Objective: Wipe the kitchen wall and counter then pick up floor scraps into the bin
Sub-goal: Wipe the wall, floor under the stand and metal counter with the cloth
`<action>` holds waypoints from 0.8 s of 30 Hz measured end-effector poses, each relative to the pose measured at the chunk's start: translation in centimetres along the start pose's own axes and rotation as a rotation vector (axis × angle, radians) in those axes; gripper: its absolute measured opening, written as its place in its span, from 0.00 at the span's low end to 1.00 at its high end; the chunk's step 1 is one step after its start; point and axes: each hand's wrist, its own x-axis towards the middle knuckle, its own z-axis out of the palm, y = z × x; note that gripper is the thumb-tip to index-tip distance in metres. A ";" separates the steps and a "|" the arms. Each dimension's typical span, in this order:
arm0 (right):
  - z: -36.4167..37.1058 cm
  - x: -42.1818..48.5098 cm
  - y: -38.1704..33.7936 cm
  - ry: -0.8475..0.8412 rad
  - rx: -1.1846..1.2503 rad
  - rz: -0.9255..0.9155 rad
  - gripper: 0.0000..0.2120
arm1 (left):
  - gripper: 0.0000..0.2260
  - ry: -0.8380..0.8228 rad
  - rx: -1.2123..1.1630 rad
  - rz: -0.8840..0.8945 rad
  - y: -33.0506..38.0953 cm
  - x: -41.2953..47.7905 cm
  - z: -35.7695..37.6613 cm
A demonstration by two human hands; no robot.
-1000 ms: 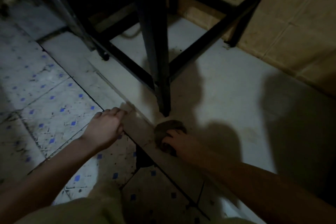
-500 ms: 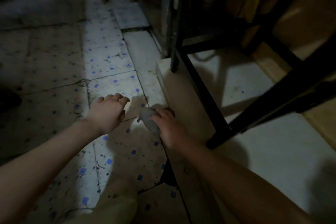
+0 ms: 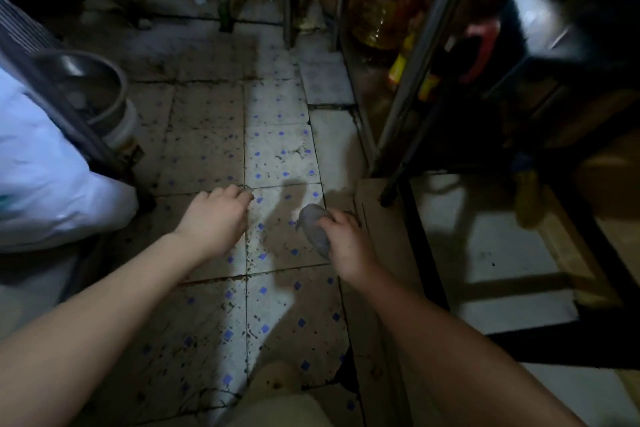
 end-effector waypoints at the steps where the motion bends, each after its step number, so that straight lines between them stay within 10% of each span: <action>1: -2.0 0.1 -1.0 -0.020 -0.022 -0.009 0.24 | 0.16 0.006 -0.001 -0.003 -0.4 -0.2 -2.0; 24: -36.8 -12.8 -16.7 0.009 0.064 0.134 0.24 | 0.18 -0.030 -0.102 0.098 -3.8 -7.3 -36.1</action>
